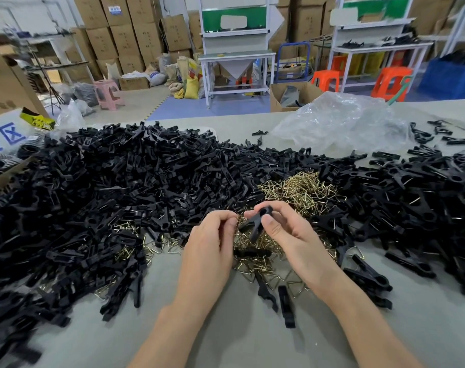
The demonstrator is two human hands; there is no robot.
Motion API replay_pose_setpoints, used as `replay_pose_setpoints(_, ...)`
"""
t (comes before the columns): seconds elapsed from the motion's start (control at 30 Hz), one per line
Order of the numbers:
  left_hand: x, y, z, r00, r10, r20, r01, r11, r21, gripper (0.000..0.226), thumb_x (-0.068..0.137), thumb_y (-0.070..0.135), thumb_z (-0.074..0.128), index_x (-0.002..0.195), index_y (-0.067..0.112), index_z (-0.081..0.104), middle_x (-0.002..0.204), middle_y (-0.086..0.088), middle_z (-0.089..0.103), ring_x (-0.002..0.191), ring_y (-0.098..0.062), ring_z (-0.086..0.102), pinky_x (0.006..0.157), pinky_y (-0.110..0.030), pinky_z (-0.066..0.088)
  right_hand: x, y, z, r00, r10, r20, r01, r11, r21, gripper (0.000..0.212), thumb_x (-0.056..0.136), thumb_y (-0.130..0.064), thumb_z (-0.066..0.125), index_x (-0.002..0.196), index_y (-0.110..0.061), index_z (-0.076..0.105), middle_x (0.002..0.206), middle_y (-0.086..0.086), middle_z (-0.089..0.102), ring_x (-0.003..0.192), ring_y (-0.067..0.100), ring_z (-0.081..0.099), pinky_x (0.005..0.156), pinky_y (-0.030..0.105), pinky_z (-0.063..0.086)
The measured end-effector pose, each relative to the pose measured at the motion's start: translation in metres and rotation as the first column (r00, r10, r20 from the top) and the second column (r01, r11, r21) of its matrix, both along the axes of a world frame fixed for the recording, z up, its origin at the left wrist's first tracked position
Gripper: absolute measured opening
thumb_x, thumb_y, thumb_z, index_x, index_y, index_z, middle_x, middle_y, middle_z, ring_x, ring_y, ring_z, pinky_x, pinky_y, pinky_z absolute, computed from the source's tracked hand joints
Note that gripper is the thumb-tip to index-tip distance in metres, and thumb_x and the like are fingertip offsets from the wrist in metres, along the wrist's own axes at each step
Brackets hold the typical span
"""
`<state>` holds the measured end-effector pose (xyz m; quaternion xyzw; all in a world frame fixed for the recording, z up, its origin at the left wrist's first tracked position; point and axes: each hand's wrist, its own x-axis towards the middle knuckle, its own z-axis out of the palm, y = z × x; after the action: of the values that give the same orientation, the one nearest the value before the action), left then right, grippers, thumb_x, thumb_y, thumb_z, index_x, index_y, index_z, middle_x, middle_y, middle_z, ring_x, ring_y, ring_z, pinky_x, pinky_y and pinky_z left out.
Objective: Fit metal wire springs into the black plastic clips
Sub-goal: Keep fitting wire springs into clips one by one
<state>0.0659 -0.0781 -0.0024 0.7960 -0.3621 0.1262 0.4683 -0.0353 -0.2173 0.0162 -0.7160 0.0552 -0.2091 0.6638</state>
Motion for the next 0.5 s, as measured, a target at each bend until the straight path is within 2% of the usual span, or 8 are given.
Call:
replay_pose_setpoints(0.1,-0.0024,-0.0017,0.0024,0.996,0.018,-0.085,-0.026,0.995,-0.093,0.01,0.102,0.041,0.046,0.098,0.046,0.054,0.08,0.02,0.062,0.064,-0.006,0.056,0.057,-0.016,0.04,-0.0013,0.0005,0.0002,1.0,0.001,-0.013,-0.001,1.0,-0.025,0.019,0.102,-0.033,0.053,0.117,-0.031,0.065,0.115,-0.004,0.072,0.111,0.013,0.066,0.098,0.017,0.046)
replay_pose_setpoints(0.2,-0.0045,-0.0038,0.0033,0.977,0.024,-0.211,-0.064,0.98,-0.187,0.012,0.102,0.037,0.05,0.095,0.044,0.057,0.082,0.014,0.065,0.065,-0.01,0.058,0.057,-0.016,0.046,-0.0018,0.0025,0.0009,1.0,0.01,-0.021,-0.01,1.0,-0.028,0.02,0.098,-0.037,0.055,0.115,-0.038,0.066,0.121,-0.009,0.07,0.116,0.003,0.062,0.093,0.009,0.044)
replay_pose_setpoints(0.33,-0.0081,-0.0073,0.0043,0.923,-0.132,-0.362,0.042,0.968,-0.246,0.014,0.102,0.025,0.053,0.101,0.038,0.057,0.086,0.015,0.07,0.069,-0.005,0.06,0.059,-0.018,0.047,-0.0009,0.001,-0.0006,1.0,0.014,-0.026,-0.015,0.999,-0.037,0.017,0.1,-0.035,0.056,0.113,-0.038,0.066,0.119,-0.006,0.071,0.116,0.006,0.063,0.094,0.011,0.046)
replay_pose_setpoints(0.4,-0.0074,-0.0067,0.0035,0.919,-0.181,-0.349,0.124,0.976,-0.179,0.019,0.102,0.02,0.053,0.106,0.038,0.055,0.095,0.02,0.072,0.077,-0.006,0.065,0.064,-0.017,0.05,0.0,-0.0004,-0.0033,1.0,0.014,-0.018,-0.015,0.999,-0.032,0.019,0.103,-0.026,0.055,0.113,-0.037,0.066,0.115,-0.005,0.073,0.114,0.007,0.065,0.095,0.014,0.046)
replay_pose_setpoints(0.5,-0.0012,-0.0027,0.0006,0.979,-0.117,-0.164,0.13,0.989,0.067,0.019,0.102,0.02,0.05,0.111,0.036,0.057,0.091,0.02,0.065,0.08,-0.001,0.059,0.068,-0.013,0.043,0.0031,-0.0035,-0.0047,1.0,-0.022,0.02,0.021,0.997,0.08,0.017,0.1,-0.026,0.055,0.113,-0.028,0.066,0.11,0.003,0.075,0.104,0.018,0.071,0.094,0.023,0.053)
